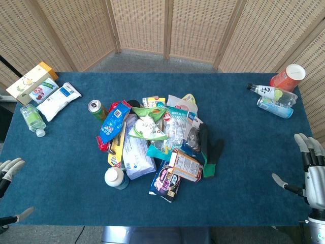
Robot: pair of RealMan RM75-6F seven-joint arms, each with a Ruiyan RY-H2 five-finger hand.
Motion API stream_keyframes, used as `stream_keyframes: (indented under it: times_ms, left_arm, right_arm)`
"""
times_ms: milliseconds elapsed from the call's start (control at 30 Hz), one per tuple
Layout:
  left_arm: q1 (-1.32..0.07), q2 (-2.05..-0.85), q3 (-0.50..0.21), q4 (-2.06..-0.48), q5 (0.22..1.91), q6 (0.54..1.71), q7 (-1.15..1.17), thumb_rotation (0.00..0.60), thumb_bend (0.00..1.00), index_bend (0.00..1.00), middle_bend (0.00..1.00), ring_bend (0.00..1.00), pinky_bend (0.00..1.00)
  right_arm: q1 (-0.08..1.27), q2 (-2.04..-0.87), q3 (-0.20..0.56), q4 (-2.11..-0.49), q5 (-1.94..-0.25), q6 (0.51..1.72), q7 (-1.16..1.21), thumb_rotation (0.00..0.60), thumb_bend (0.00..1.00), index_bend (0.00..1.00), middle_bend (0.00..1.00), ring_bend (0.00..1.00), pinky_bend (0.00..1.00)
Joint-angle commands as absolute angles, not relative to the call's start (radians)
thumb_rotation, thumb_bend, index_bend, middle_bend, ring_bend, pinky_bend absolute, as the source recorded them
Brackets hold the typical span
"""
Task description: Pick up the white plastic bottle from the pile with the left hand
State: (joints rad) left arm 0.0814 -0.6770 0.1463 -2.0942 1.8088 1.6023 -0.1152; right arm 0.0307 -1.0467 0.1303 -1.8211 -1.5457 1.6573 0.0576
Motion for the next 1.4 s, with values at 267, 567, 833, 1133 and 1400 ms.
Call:
stream_keyframes:
  times_ms: [267, 567, 833, 1133, 1400]
  left_arm:
    - [0.047, -0.693, 0.119, -2.079, 1.763, 1.565, -0.124, 0.600, 0.00, 0.05, 0.00, 0.00, 0.00]
    - [-0.144, -0.728, 0.018, -2.094, 1.626, 1.318, -0.069, 0.600, 0.00, 0.05, 0.00, 0.00, 0.00]
    - [-0.248, -0.835, -0.012, -2.139, 1.582, 1.175, 0.000, 0.600, 0.00, 0.04, 0.00, 0.00, 0.00]
    - [-0.297, -1.010, 0.004, -2.097, 1.550, 1.098, 0.079, 0.600, 0.00, 0.04, 0.00, 0.00, 0.00]
    - [-0.307, -1.185, 0.003, -1.991, 1.544, 1.115, 0.064, 0.600, 0.00, 0.03, 0.00, 0.00, 0.00]
  right_arm:
    - [0.030, -1.046, 0.133, -1.827, -1.541, 1.653, 0.064, 0.600, 0.00, 0.00, 0.00, 0.00, 0.00]
    - [0.033, -1.041, 0.137, -1.834, -1.538, 1.643, 0.078, 0.600, 0.00, 0.00, 0.00, 0.00, 0.00]
    - [0.029, -1.033, 0.137, -1.838, -1.542, 1.648, 0.087, 0.600, 0.00, 0.00, 0.00, 0.00, 0.00]
    - [0.027, -1.025, 0.137, -1.844, -1.543, 1.646, 0.095, 0.600, 0.00, 0.00, 0.00, 0.00, 0.00]
    - [0.027, -1.020, 0.135, -1.848, -1.545, 1.642, 0.101, 0.600, 0.00, 0.00, 0.00, 0.00, 0.00]
